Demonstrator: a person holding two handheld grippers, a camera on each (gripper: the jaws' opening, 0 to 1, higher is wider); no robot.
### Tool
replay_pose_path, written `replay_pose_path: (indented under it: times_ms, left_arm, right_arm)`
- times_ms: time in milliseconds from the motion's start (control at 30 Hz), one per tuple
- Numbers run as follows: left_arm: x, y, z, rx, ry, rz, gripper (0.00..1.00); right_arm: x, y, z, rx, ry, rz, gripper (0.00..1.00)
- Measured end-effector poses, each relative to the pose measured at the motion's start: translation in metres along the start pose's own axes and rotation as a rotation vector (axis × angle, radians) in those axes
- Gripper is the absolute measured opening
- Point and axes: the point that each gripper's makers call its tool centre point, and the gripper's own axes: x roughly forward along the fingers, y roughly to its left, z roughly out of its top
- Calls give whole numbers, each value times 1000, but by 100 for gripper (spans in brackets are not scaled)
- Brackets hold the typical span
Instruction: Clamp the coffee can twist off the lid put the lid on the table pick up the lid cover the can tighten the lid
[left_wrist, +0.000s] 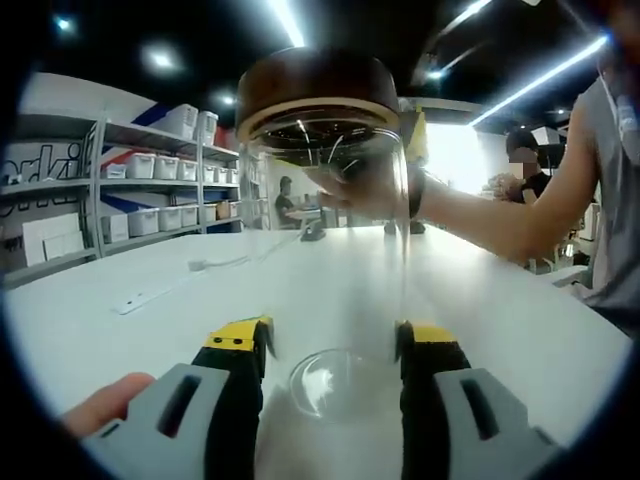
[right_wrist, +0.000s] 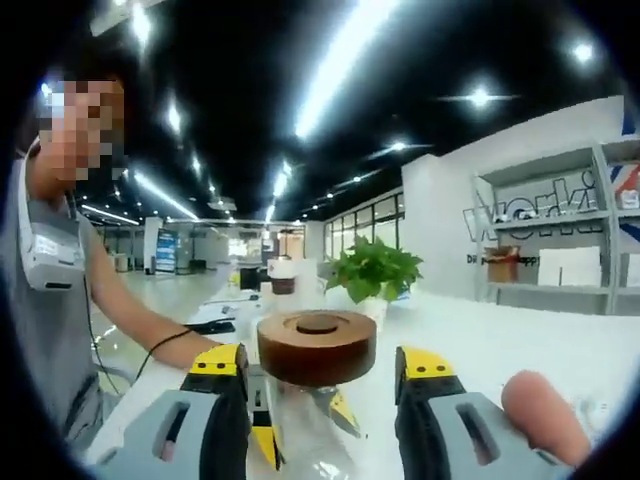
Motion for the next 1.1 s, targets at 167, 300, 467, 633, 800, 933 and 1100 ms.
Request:
replay_pose_path:
  times_ms: [167, 300, 467, 633, 800, 933, 1100]
  left_arm:
    - [0, 0, 0, 2, 0, 1, 44]
    - [0, 0, 0, 2, 1, -1, 44]
    - [0, -1, 0, 1, 3, -5, 44]
    - [-1, -1, 0, 1, 5, 0, 44]
    - [-1, -1, 0, -1, 7, -1, 44]
    - [-1, -1, -1, -3, 7, -5, 43]
    - [-1, -1, -1, -5, 8, -8, 43]
  right_arm:
    - [10, 5, 10, -52, -12, 10, 53]
    - [16, 2, 7, -103, 30, -19, 51]
    - [18, 2, 8, -117, 55, -89, 47]
    - [16, 1, 9, -143, 78, -192, 47]
    - [15, 1, 9, -142, 83, -288, 46]
    - [14, 2, 10, -159, 91, -363, 46]
    - [12, 0, 10, -163, 85, -445, 46]
